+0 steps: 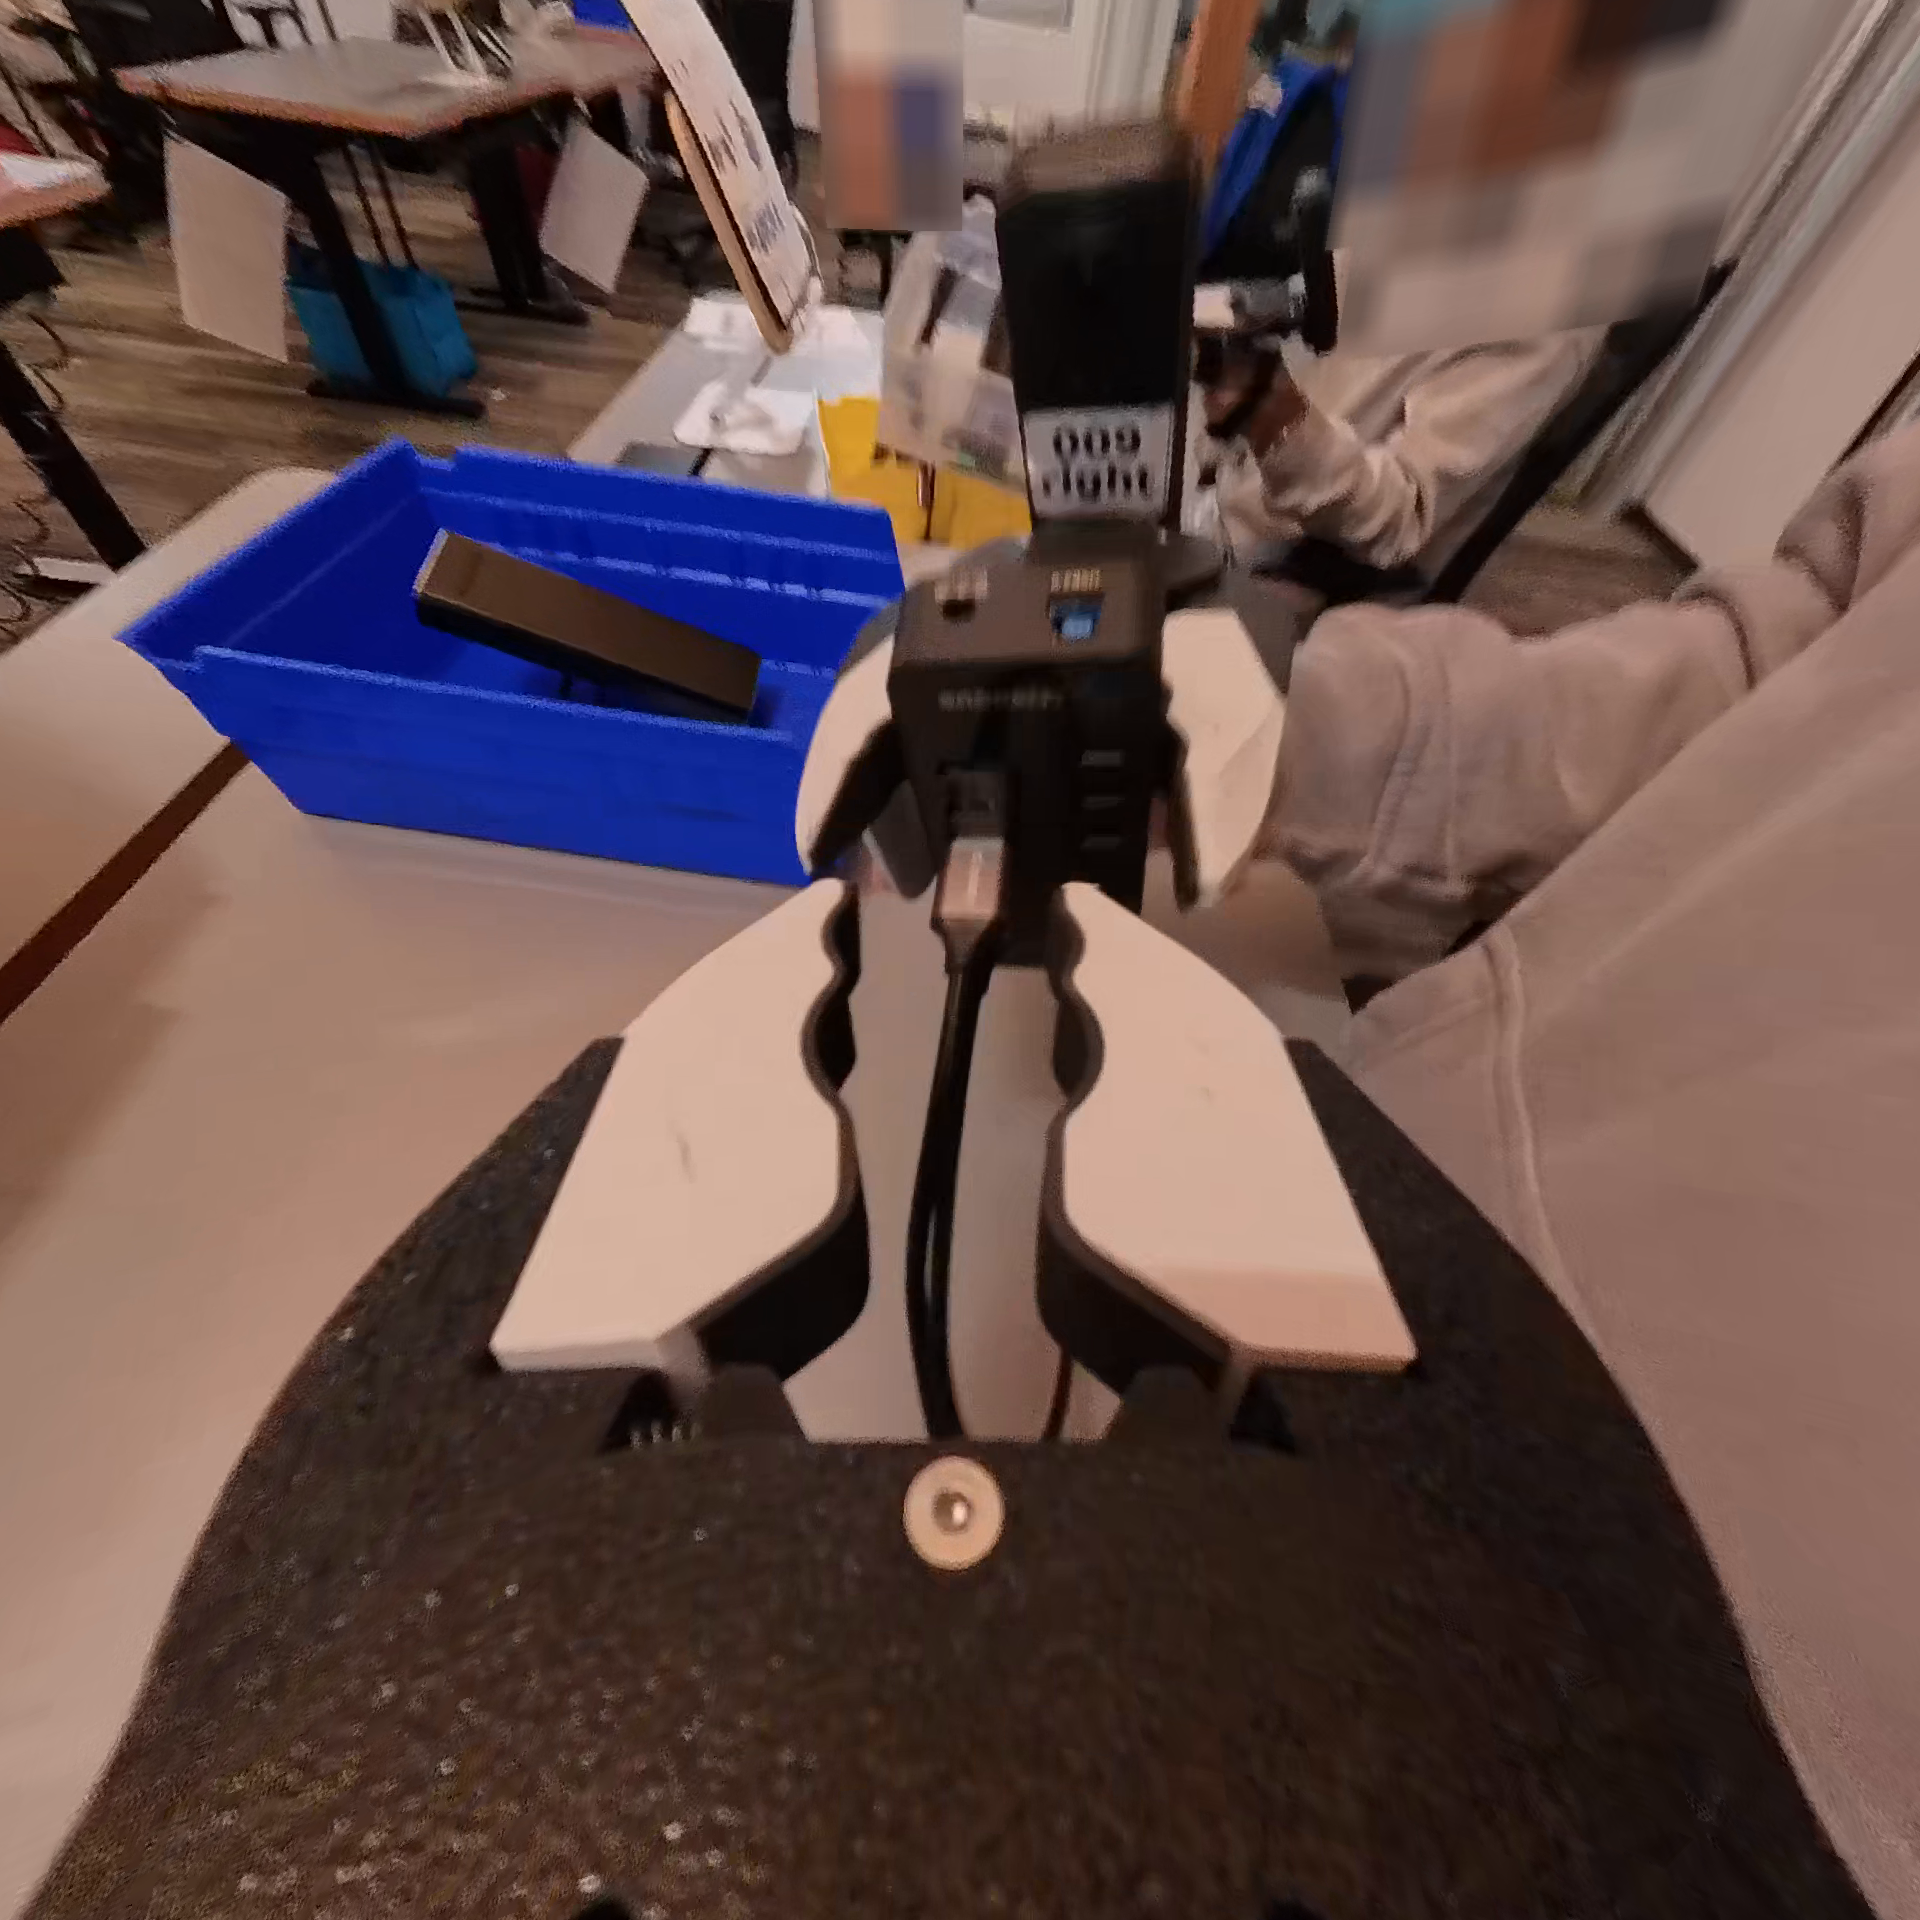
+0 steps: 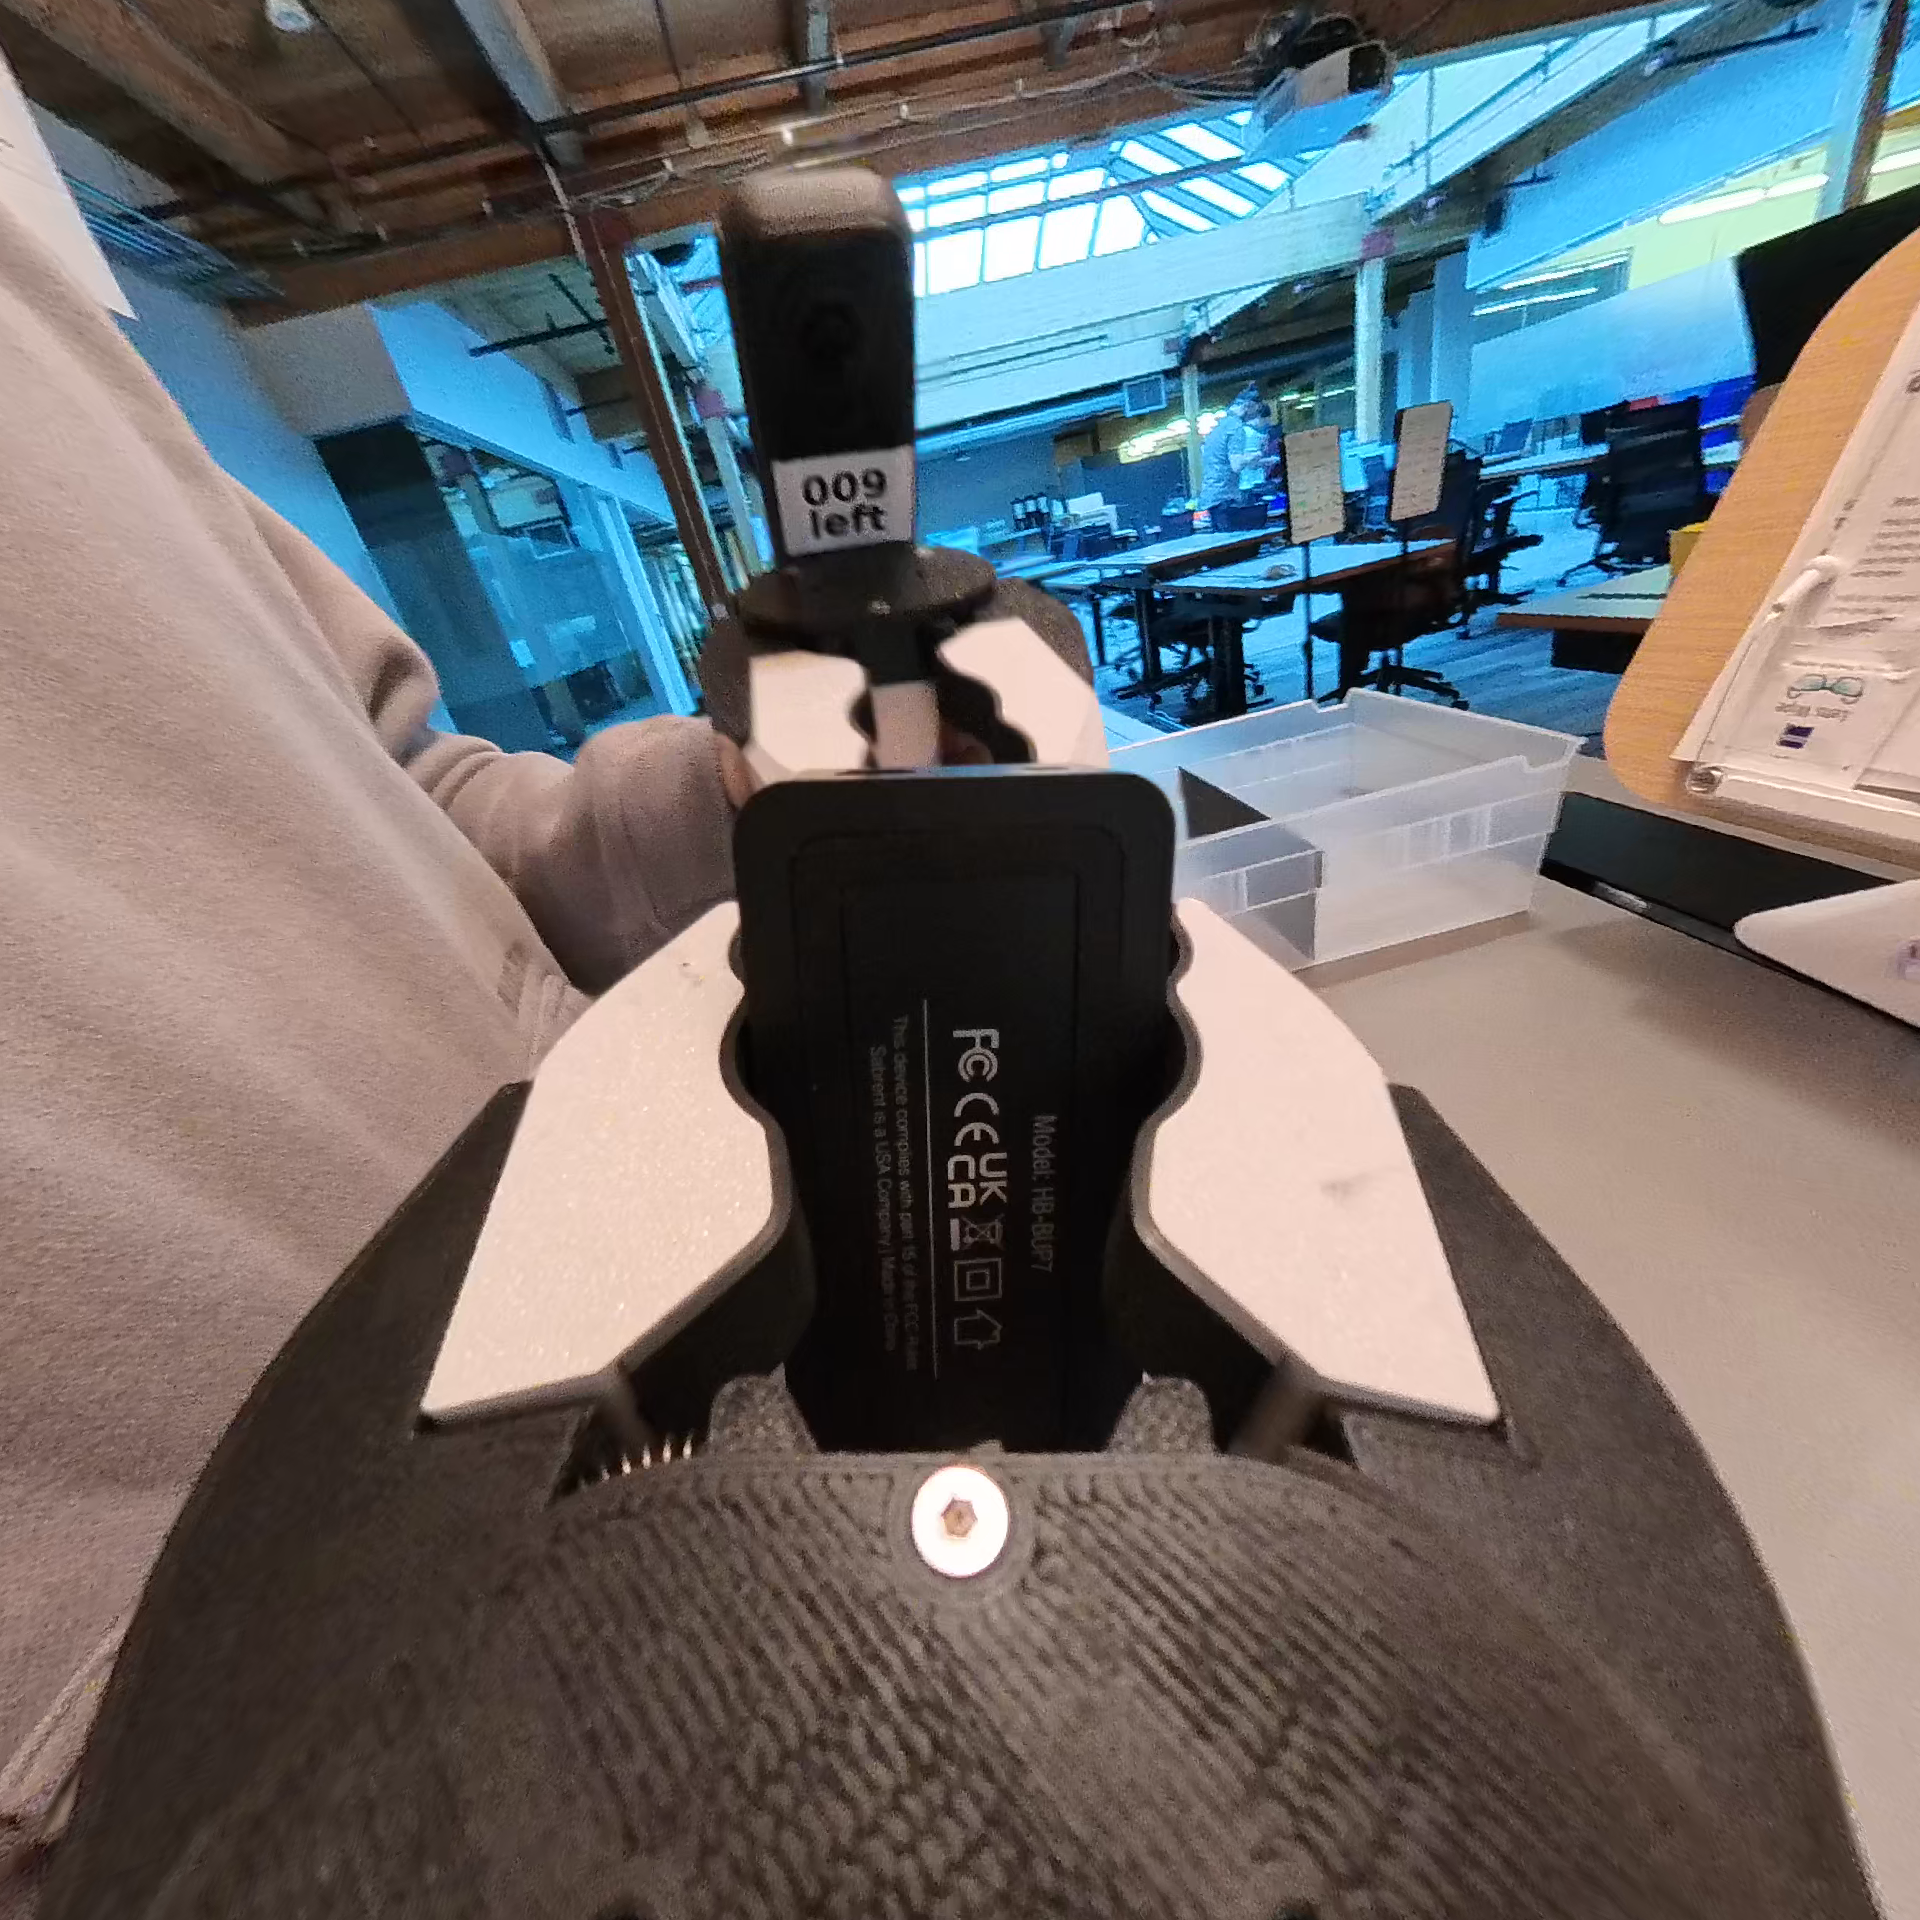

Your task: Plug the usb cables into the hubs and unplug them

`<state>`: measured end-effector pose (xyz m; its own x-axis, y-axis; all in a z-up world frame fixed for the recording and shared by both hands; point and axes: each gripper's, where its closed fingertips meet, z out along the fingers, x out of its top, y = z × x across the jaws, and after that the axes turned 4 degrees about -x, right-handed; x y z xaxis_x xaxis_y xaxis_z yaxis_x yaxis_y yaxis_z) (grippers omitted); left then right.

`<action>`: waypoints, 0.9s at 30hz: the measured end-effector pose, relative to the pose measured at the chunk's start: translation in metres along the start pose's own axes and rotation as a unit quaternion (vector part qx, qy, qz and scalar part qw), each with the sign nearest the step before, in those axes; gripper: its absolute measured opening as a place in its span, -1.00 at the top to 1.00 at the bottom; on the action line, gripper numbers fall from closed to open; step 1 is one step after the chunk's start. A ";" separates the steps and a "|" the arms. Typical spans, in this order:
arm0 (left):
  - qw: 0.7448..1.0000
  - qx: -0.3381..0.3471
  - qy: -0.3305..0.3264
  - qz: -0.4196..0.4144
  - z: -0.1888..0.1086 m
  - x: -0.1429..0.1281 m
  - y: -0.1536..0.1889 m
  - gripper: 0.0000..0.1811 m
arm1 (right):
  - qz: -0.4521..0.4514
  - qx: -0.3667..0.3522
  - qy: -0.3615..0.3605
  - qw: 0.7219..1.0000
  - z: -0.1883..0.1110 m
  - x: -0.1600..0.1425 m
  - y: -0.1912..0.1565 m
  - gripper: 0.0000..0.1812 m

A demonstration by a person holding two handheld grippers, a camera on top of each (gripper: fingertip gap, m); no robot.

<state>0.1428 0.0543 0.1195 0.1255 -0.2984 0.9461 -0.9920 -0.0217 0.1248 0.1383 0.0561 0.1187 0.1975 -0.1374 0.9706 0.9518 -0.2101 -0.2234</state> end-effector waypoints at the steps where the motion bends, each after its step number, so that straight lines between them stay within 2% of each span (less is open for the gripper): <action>1: 1.000 -0.001 0.019 -0.008 0.000 0.009 0.003 0.55 | -0.004 -0.006 -0.004 1.000 0.000 -0.001 0.001 0.22; 3: 0.999 -0.004 0.043 -0.021 0.002 0.024 0.010 0.43 | -0.007 -0.009 -0.013 1.000 0.003 -0.005 0.001 0.22; 7: 0.999 0.030 0.017 -0.001 0.014 0.024 0.009 0.32 | -0.024 -0.002 -0.031 0.999 0.015 -0.008 -0.006 0.23; 10: 0.999 0.018 0.004 0.026 0.017 0.024 0.017 0.44 | -0.037 -0.005 -0.050 0.998 0.021 -0.012 -0.009 0.23; 12: 0.997 0.021 -0.009 0.078 0.015 0.025 0.020 0.50 | -0.035 -0.006 -0.069 0.997 0.022 -0.019 -0.009 0.22; 13: 0.994 0.027 0.019 0.107 0.011 0.036 0.023 0.99 | -0.020 -0.022 -0.097 0.995 0.023 -0.027 -0.002 0.22; 14: 0.992 0.039 0.052 0.108 0.006 0.049 0.021 1.00 | -0.019 -0.017 -0.126 0.992 0.023 -0.037 -0.001 0.22; 15: 0.994 0.022 0.052 0.096 0.003 0.054 0.022 1.00 | -0.046 -0.003 -0.152 0.987 0.023 -0.046 -0.006 0.22; 16: 0.996 -0.005 0.034 0.082 0.004 0.052 0.025 1.00 | -0.085 -0.013 -0.143 0.986 0.027 -0.044 -0.010 0.22; 18: 0.997 -0.044 -0.004 0.064 0.007 0.040 0.030 1.00 | -0.086 -0.008 -0.106 0.991 0.035 -0.026 -0.022 0.22; 19: 0.997 -0.044 0.003 0.060 0.005 0.041 0.030 0.98 | -0.082 -0.010 -0.106 0.991 0.035 -0.022 -0.020 0.22; 20: 0.998 -0.030 0.019 0.058 0.002 0.045 0.027 0.78 | -0.079 -0.024 -0.099 0.992 0.032 -0.019 -0.012 0.22; 23: 0.998 -0.003 0.023 0.052 -0.002 0.038 0.016 0.43 | -0.049 -0.035 -0.044 0.997 0.020 -0.002 -0.001 0.22; 25: 0.999 -0.007 0.000 0.039 0.001 0.023 0.012 0.32 | -0.029 -0.027 -0.013 0.999 0.013 0.008 -0.002 0.22; 27: 0.999 -0.014 0.020 0.021 0.004 0.023 0.011 0.29 | -0.040 -0.028 -0.021 0.999 0.012 0.006 -0.003 0.22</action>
<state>0.1346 0.0436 0.1411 0.0844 -0.2595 0.9620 -0.9956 0.0179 0.0922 0.1399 0.0677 0.1261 0.1329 -0.0772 0.9881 0.9508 -0.2717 -0.1491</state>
